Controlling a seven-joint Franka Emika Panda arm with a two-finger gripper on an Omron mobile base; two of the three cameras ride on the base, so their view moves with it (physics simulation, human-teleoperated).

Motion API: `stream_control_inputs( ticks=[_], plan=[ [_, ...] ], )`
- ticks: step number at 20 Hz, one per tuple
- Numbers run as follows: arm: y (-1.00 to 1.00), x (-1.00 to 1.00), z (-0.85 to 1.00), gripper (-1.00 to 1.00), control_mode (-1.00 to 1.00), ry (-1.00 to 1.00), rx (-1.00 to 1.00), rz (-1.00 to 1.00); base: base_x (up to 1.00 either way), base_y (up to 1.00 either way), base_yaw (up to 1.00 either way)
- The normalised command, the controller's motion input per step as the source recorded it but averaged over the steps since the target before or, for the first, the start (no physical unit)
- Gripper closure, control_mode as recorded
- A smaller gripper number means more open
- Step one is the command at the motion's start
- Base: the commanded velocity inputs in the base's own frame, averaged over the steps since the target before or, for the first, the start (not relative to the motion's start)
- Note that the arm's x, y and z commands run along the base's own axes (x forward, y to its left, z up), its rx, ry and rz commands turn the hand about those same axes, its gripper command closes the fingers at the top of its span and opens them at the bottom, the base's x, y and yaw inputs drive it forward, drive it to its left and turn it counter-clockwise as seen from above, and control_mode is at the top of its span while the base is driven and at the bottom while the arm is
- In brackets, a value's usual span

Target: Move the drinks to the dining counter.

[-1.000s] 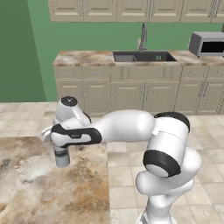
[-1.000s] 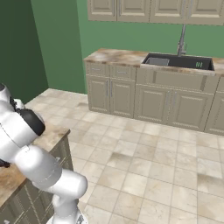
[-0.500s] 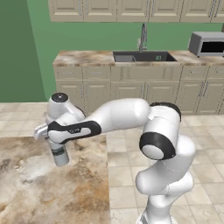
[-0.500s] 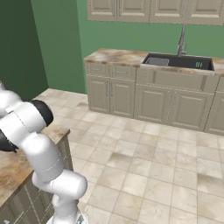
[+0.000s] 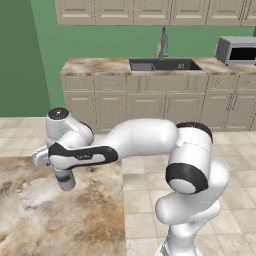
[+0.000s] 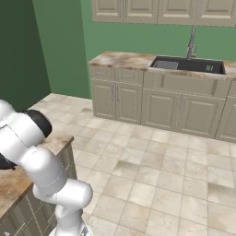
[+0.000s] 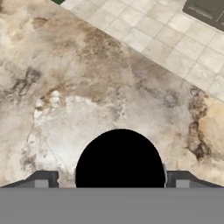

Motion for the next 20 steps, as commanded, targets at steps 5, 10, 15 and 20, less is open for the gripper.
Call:
stream_control_inputs(
  ticks=[5, 10, 15, 20],
  plan=[
    [-0.30, -0.30, -0.09, -1.00, -1.00, 0.00, 0.00, -0.09, 0.00, 0.00, 0.00],
    [-0.50, -0.01, 0.00, -1.00, -1.00, 0.02, 0.06, -0.11, 0.00, 0.00, 0.00],
    [-0.57, 0.00, 0.07, -1.00, -1.00, 0.05, 0.13, -0.11, 0.00, 0.00, 0.00],
    [-0.43, -0.24, 0.57, -1.00, -1.00, -0.01, 0.20, -0.07, 0.00, 0.00, 0.00]
  ],
)
